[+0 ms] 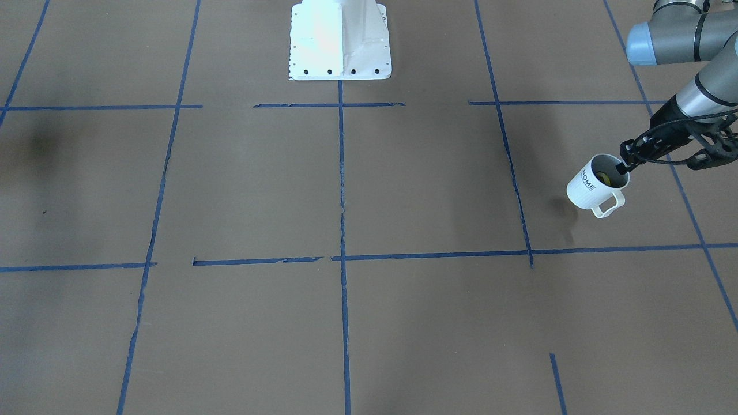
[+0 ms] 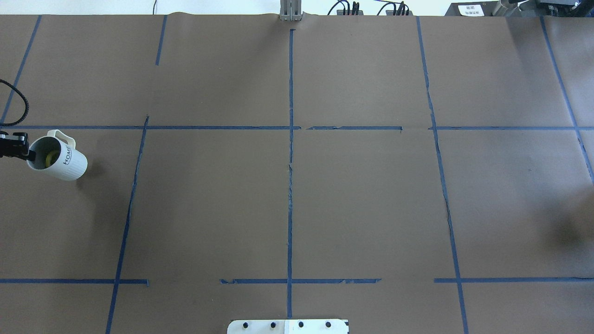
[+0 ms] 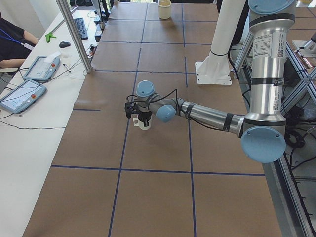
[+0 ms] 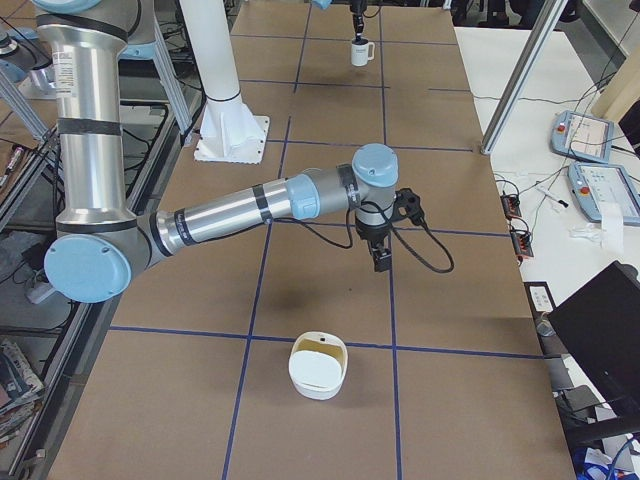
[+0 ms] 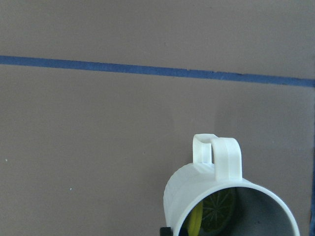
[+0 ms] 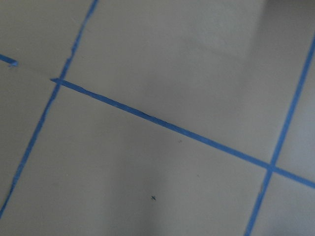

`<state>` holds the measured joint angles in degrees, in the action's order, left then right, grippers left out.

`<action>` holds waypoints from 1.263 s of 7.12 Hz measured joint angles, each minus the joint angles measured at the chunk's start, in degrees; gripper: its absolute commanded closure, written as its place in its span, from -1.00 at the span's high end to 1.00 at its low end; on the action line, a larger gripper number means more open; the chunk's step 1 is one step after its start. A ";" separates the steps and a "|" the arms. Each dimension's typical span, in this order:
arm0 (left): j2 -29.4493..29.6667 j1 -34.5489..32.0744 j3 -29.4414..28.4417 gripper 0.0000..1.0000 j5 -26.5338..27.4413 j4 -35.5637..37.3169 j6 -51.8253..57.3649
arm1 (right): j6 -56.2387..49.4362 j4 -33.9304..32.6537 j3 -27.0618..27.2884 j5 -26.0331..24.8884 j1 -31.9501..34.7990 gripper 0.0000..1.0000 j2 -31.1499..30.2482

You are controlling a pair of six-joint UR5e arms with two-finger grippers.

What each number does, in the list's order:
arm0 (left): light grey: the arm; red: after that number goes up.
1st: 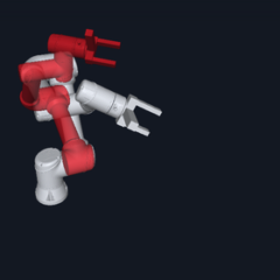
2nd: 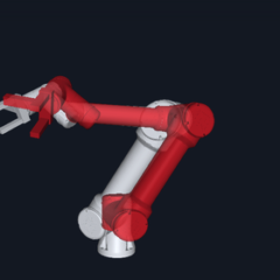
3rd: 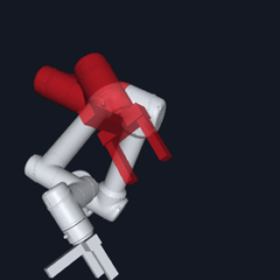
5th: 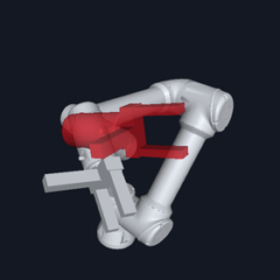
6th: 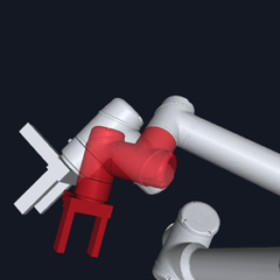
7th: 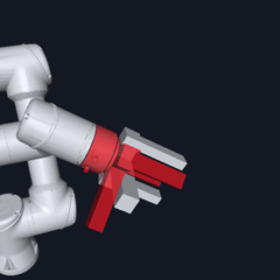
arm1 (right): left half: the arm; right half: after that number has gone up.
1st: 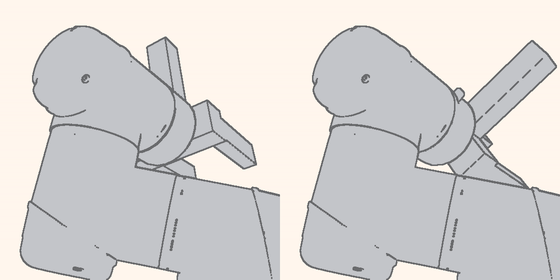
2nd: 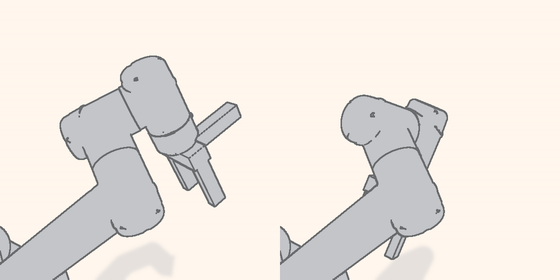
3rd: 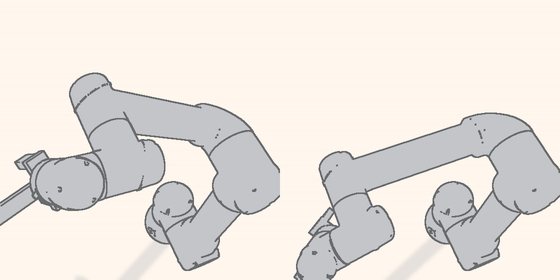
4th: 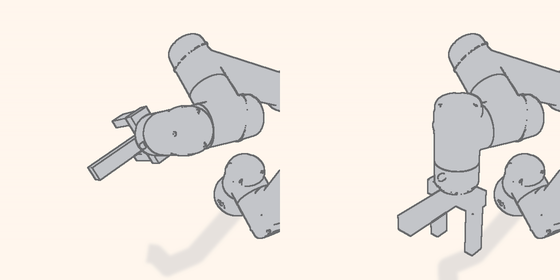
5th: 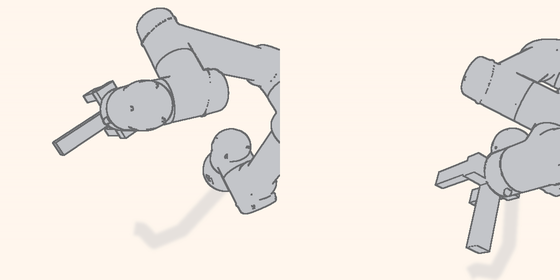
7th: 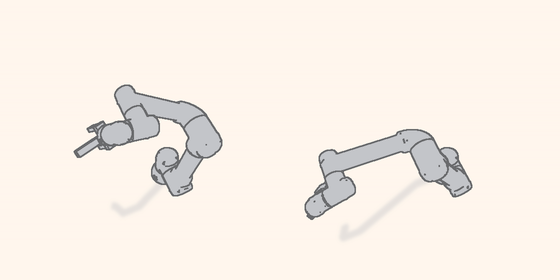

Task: Left arm hands cup to right arm to dump lemon

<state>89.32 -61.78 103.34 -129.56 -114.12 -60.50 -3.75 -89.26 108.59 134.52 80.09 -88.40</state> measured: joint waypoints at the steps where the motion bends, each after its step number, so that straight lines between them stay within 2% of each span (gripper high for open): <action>1: 1.92 0.25 0.07 -1.00 -0.16 0.18 -5.41 | 0.05 4.00 -0.26 -0.01 -2.57 0.94 1.50; 2: 4.68 1.03 0.06 -1.00 -0.30 1.37 -10.71 | 0.28 6.18 -0.35 0.02 -5.00 0.88 3.23; 4: 13.78 5.54 -0.08 -1.00 -0.07 8.29 -21.90 | 3.44 11.13 -1.18 -0.27 -11.52 0.88 7.53; 5: 19.30 8.60 -0.39 -1.00 0.10 12.49 -28.46 | 8.14 17.20 -2.55 -1.68 -15.50 0.89 9.74; 7: 28.32 13.53 -1.62 -1.00 2.01 18.63 -38.34 | 17.26 35.05 -6.26 -9.45 -22.79 0.89 11.35; 9: 35.70 16.77 -5.02 -1.00 4.00 20.67 -45.38 | 23.61 53.19 -9.57 -21.72 -31.93 0.98 11.62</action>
<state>125.02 -45.01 98.33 -125.56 -93.45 -105.89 19.86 -36.07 99.02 112.80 48.15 -76.78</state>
